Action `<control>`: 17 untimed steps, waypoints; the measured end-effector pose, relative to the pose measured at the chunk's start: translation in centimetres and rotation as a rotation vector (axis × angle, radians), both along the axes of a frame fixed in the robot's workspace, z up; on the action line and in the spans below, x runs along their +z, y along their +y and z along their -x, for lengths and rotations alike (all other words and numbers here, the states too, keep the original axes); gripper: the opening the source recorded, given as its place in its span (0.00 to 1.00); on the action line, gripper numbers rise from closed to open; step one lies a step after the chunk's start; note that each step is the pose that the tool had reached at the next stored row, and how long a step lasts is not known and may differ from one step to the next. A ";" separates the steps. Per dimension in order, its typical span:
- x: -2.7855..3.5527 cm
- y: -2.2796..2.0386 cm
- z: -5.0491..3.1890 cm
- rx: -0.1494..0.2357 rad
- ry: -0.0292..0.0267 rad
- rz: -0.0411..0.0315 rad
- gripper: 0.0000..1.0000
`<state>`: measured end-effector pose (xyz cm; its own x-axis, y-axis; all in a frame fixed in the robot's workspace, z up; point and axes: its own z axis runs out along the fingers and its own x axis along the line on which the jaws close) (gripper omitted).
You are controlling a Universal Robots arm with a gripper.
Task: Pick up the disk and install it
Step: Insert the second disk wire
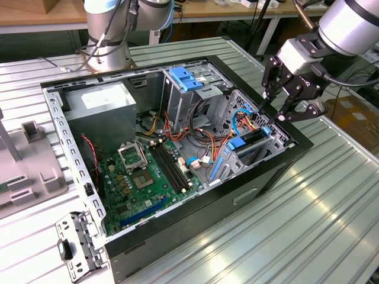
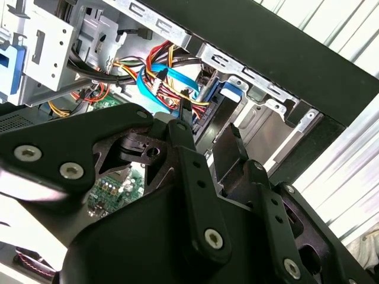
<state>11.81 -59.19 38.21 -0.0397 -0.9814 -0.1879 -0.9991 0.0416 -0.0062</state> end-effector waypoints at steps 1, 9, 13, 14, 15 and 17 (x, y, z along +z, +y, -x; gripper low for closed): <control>-0.01 0.02 0.00 0.000 0.0000 0.0001 0.42; -0.29 0.07 0.02 0.000 -0.0001 -0.0004 0.42; -0.37 0.40 0.14 0.000 0.0000 -0.0005 0.42; -0.42 0.53 0.20 0.000 0.0000 -0.0008 0.42; -0.47 0.58 0.26 0.000 0.0000 -0.0010 0.42; -0.66 0.61 0.39 0.000 -0.0001 -0.0014 0.42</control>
<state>11.42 -58.57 37.55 -0.0397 -0.9811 -0.1893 -0.9991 0.0416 -0.0062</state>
